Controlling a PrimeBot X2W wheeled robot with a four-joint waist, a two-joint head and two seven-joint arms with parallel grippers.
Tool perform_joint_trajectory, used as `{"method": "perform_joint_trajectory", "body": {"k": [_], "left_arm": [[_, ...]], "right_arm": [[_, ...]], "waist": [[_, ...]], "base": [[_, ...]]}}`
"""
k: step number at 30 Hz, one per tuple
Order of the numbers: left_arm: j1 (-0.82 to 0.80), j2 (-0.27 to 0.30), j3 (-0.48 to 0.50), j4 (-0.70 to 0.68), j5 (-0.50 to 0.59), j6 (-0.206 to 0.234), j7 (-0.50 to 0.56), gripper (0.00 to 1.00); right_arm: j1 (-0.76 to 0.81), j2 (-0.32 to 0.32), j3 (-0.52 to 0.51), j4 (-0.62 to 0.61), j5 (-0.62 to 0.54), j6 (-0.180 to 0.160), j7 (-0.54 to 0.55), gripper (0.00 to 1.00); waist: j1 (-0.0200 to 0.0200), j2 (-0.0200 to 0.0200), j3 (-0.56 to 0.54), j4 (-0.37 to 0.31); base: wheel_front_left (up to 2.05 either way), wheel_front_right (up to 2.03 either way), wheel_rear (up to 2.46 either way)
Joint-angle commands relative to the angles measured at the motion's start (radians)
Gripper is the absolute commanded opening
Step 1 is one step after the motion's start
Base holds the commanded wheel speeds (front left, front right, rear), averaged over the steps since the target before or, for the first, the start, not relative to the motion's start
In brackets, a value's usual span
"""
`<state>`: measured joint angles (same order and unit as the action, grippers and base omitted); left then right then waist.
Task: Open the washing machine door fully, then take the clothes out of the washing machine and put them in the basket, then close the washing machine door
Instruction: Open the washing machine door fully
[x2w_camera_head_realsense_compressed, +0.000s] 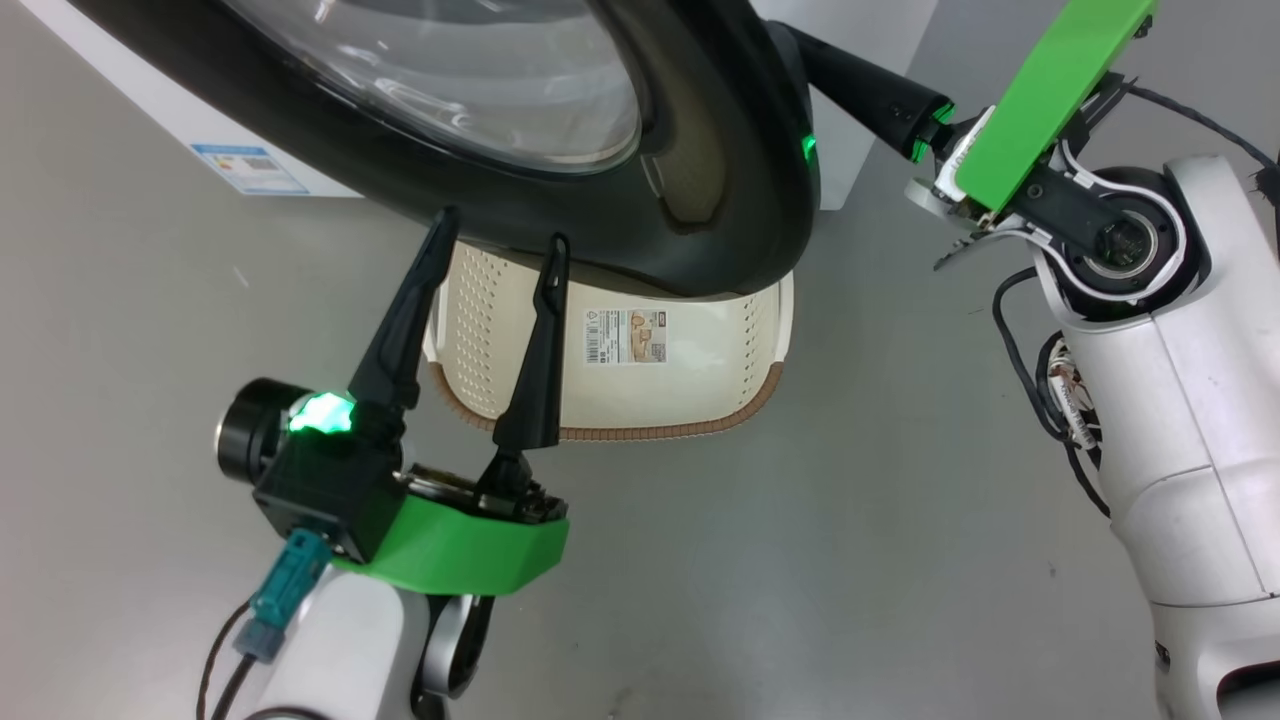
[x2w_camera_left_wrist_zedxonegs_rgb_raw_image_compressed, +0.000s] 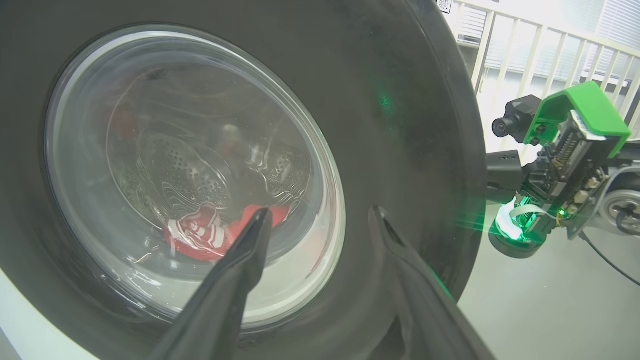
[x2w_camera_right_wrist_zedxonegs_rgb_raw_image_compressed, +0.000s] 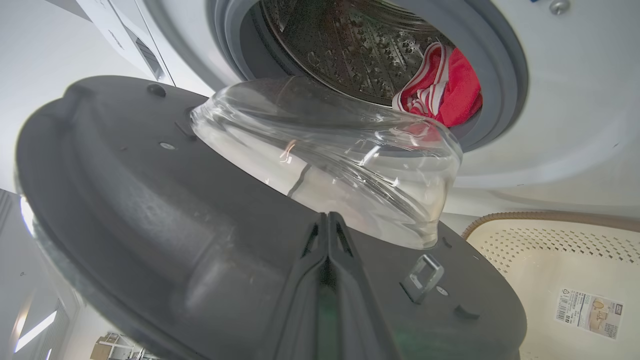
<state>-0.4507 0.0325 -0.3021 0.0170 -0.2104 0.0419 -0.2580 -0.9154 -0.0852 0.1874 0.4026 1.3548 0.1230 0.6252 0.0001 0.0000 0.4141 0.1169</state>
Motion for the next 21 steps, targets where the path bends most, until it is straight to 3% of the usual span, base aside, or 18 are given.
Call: {"method": "perform_joint_trajectory", "body": {"k": [1, 2, 4, 5, 6, 14, 21], "left_arm": [[0.012, 0.018, 0.035, -0.02, 0.007, -0.008, -0.004, 1.0], [0.014, 0.018, 0.036, -0.019, 0.006, -0.008, -0.004, 1.0], [0.017, 0.018, 0.038, -0.018, 0.005, -0.008, -0.004, 1.0], [0.018, 0.018, 0.04, -0.018, 0.005, -0.008, -0.004, 1.0], [0.019, 0.018, 0.042, -0.019, 0.005, -0.009, -0.004, 1.0], [0.039, 0.022, 0.069, -0.023, 0.009, -0.009, -0.004, 1.0], [0.058, 0.022, 0.092, -0.039, 0.01, -0.006, -0.004, 1.0]], "right_arm": [[0.017, 0.026, 0.01, -0.027, -0.005, 0.008, -0.002, 0.0], [0.019, 0.026, 0.005, -0.025, -0.01, 0.008, -0.013, 0.1], [0.023, 0.024, 0.002, -0.027, -0.039, 0.008, -0.043, 0.45], [0.025, 0.021, 0.004, -0.033, -0.06, 0.008, -0.064, 0.91], [0.029, 0.02, 0.006, -0.04, -0.078, 0.008, -0.085, 1.0], [0.086, -0.005, 0.032, -0.102, -0.237, 0.008, -0.341, 1.0], [0.128, -0.074, 0.111, -0.119, -0.447, 0.008, -0.602, 1.0]], "waist": [[0.0, 0.0, -0.003, -0.003], [0.0, 0.0, -0.005, -0.006], [0.0, 0.0, -0.009, -0.01], [0.0, 0.0, -0.01, -0.013], [0.0, 0.0, -0.011, -0.016], [0.0, 0.0, -0.019, -0.05], [0.0, 0.0, -0.016, -0.075]], "base": [[0.0, 0.0, 0.0], [0.0, 0.0, 0.0], [0.0, 0.0, 0.0], [0.0, 0.0, 0.0], [0.0, 0.0, 0.0], [0.0, 0.0, 0.0], [0.0, 0.0, 0.0]]}}
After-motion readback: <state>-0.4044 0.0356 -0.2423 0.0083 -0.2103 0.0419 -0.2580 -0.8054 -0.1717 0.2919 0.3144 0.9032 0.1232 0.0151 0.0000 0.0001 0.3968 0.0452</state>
